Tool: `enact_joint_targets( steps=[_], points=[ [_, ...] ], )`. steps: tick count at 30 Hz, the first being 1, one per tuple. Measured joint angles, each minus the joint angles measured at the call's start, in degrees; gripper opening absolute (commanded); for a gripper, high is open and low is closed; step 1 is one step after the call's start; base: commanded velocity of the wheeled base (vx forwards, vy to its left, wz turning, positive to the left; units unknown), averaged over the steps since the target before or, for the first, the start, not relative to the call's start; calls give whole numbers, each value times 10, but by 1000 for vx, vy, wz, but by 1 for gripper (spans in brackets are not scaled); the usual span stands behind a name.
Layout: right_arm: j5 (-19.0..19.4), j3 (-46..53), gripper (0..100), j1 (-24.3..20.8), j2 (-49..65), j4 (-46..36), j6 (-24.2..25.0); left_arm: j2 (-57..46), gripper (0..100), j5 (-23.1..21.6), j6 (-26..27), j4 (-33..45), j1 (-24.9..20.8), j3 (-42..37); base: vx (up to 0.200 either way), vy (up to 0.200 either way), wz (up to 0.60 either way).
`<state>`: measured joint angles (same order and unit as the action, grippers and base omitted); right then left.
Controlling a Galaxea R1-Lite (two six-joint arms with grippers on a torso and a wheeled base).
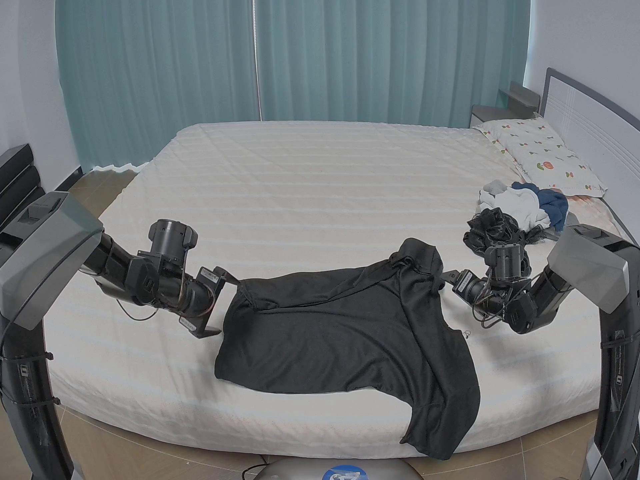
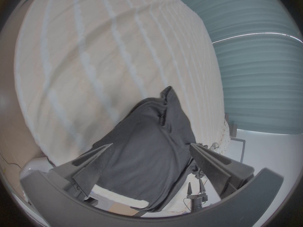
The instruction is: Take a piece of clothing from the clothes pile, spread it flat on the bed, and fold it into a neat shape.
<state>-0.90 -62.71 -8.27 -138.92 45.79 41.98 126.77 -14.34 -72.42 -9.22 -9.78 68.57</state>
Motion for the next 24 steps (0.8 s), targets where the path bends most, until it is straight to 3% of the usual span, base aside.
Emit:
enact_joint_targets(
  steps=[4,10,24],
  points=[
    [5,47,100,1,8,34,22,-21,100,-2,21,-20,-5,-63,0,0,0],
    [12,88,100,-2,20,53,32,-55,100,-1,100,-33,-16,-142,0,0,0],
    [30,110,100,3,30,59,36,-58,100,45,167,-43,-54,-166,0,0,0]
  ],
)
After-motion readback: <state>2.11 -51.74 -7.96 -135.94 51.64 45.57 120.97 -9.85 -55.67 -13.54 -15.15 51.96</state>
